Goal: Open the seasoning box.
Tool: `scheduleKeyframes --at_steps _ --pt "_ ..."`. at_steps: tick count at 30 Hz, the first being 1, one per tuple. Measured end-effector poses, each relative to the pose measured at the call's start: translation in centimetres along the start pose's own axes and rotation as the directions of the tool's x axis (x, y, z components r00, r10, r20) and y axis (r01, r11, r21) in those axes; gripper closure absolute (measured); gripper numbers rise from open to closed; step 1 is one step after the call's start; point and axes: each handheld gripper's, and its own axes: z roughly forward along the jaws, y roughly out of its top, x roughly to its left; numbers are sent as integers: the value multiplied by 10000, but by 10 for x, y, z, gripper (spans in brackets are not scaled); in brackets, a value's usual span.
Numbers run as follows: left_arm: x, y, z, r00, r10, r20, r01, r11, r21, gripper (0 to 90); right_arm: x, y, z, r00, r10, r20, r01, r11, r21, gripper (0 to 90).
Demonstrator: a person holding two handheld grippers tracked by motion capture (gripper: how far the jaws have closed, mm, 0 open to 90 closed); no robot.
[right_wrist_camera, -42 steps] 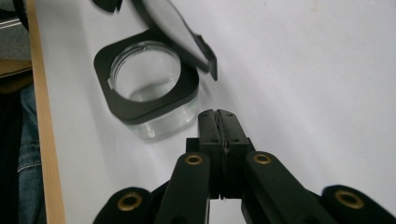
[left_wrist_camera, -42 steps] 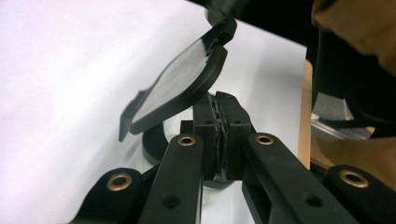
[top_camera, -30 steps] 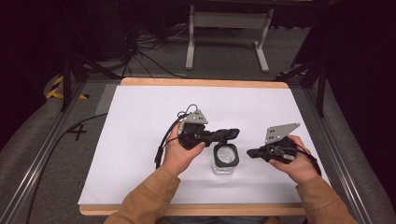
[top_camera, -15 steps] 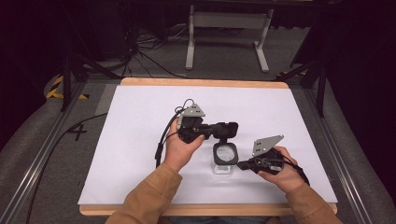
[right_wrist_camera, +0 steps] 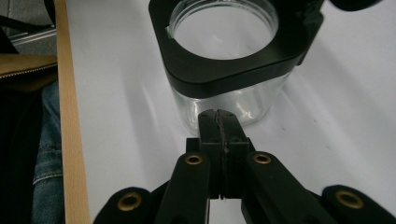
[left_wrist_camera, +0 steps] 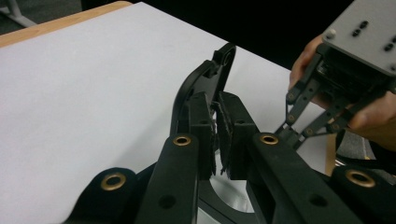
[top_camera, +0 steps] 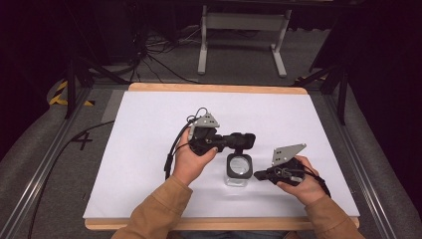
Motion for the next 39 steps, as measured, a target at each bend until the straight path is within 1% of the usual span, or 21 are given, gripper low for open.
scheduleKeyframes --at_steps 4,6,7,9,12,13,16,18,21,23,26,28,30,31,32,33,34,35,36,37,39 --pt "-3 0 -13 9998 32 -172 -31 10000 57 811 -4 -3 -11 9994 222 263 -211 9990 -406 900" --pt "-5 -1 -21 9965 410 -722 -383 9985 387 783 -7 -5 -17 9983 347 466 -318 9975 -630 900" --pt "-6 -2 -25 9942 495 -956 -452 9979 472 775 -8 -5 -19 9976 424 547 -385 9968 -705 900" --pt "-4 -5 -34 9922 457 -1157 -382 9971 657 748 -12 -8 -26 9950 572 821 -499 9949 -882 900" --pt "3 -11 -50 9877 357 -1525 -241 9967 771 714 -18 -13 -36 9890 961 1129 -829 9897 -1164 900" --pt "6 -15 -55 9856 378 -1649 -220 9951 968 696 -20 -15 -39 9871 1078 1185 -928 9877 -1256 900" --pt "13 -27 -68 9796 378 -1971 -145 9928 1186 665 -26 -21 -49 9784 1405 1519 -1184 9821 -1462 900" --pt "17 -35 -76 9765 283 -2137 -33 9931 1169 648 -31 -25 -54 9732 1594 1655 -1329 9780 -1607 888" --pt "24 -46 -88 9735 159 -2283 133 9920 1258 620 -35 -31 -59 9651 1777 1925 -1462 9750 -1673 856" --pt "31 -56 -94 9687 187 -2475 165 9901 1392 596 -38 -36 -60 9597 1957 2020 -1632 9724 -1668 838" --pt "43 -68 -95 9581 279 -2852 262 9826 1841 578 -42 -43 -60 9492 2170 2281 -1835 9700 -1595 800" --pt "48 -74 -94 9543 250 -2978 415 9758 2147 572 -45 -48 -59 9423 2338 2395 -2003 9672 -1561 769" --pt "56 -82 -92 9536 151 -3007 556 9728 2250 565 -49 -52 -59 9354 2484 2517 -2147 9645 -1538 748" --pt "57 -84 -91 9524 136 -3046 621 9694 2375 561 -52 -55 -58 9319 2620 2510 -2297 9615 -1507 724" --pt "57 -84 -91 9524 136 -3046 621 9694 2375 558 -53 -58 -57 9289 2721 2511 -2414 9593 -1468 705" --pt "60 -90 -88 9497 81 -3130 699 9690 2372 555 -56 -61 -56 9264 2753 2568 -2441 9585 -1470 677" --pt "60 -90 -88 9497 81 -3130 699 9690 2372 552 -56 -61 -56 9264 2753 2568 -2441 9585 -1470 677" --pt "61 -97 -86 9500 64 -3123 716 9688 2375 547 -58 -65 -54 9192 2865 2704 -2572 9563 -1389 635" --pt "61 -97 -86 9500 64 -3123 716 9688 2375 539 -58 -65 -54 9192 2865 2704 -2572 9563 -1389 635" --pt "64 -102 -83 9505 -1 -3109 817 9649 2495 530 -60 -69 -50 9131 2935 2831 -2687 9552 -1237 596" --pt "67 -108 -82 9503 -95 -3111 929 9627 2542 517 -62 -73 -46 9063 2929 3046 -2707 9559 -1136 569"
